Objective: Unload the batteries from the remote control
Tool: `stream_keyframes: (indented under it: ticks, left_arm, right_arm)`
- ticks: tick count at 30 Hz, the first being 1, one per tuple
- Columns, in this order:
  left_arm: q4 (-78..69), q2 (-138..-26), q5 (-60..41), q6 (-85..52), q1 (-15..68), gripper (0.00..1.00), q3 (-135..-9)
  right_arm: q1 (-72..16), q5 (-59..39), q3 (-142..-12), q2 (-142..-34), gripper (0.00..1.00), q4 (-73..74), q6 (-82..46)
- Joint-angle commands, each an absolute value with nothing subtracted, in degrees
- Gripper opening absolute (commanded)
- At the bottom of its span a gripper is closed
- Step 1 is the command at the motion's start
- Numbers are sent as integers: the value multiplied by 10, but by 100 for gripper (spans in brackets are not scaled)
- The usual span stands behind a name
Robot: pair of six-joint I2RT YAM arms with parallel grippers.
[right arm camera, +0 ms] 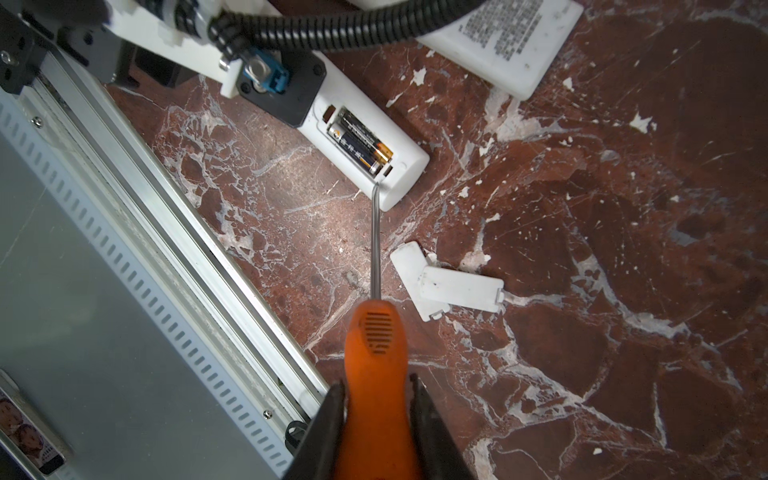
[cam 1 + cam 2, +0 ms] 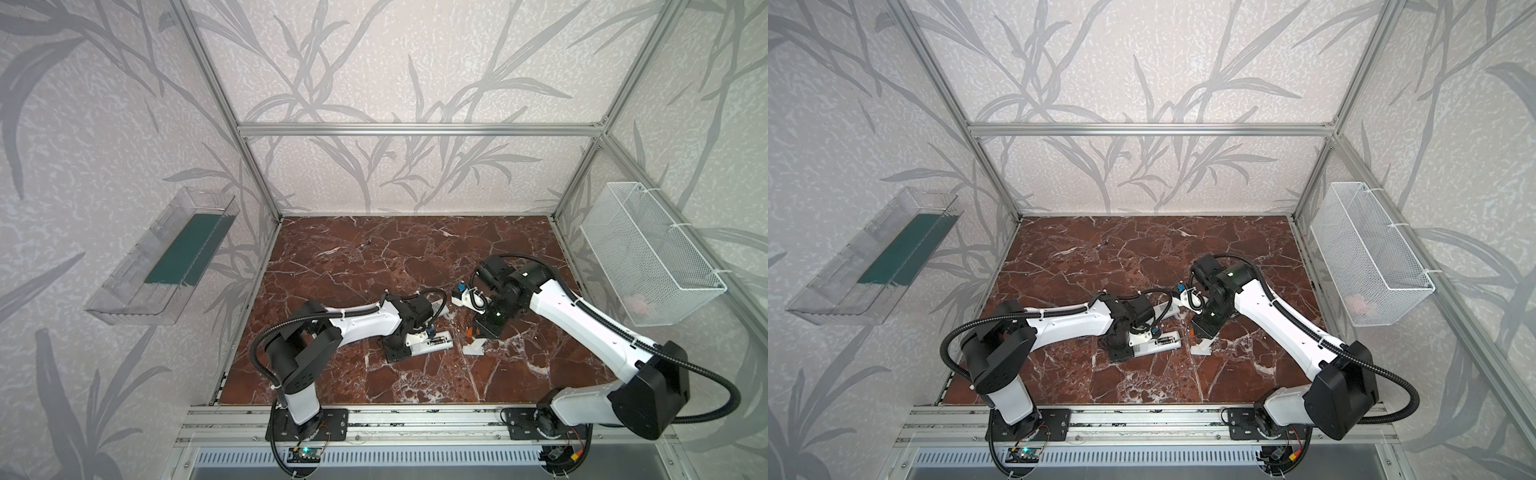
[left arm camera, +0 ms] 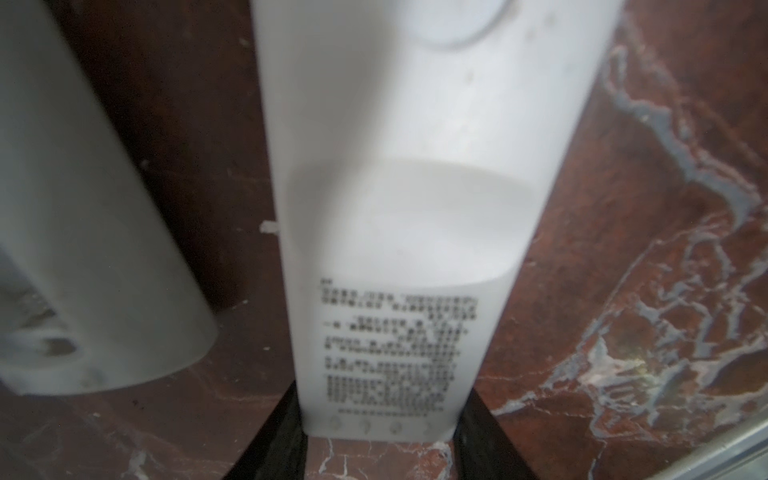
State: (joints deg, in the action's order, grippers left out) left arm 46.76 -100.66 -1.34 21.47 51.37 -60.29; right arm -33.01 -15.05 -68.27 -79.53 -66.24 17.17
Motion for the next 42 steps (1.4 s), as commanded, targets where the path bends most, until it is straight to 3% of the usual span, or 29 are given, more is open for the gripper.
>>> stream_keyframes:
  ticks: [1,10,28,42]
  left_arm:
    - [493,-1023,-22,233,522,28,-597]
    - [494,-1026,-21,234,524,28,-598]
    - [497,-1026,-21,234,525,28,-596]
    - [501,-1030,-19,232,526,27,-599]
  right_arm:
    - [-332,-148,-685,-808,0,-654,164]
    - [-332,-145,-674,-821,0,-645,162]
    - [-315,-291,-655,-773,0,-614,133]
    - [-310,-293,-656,-759,0,-613,127]
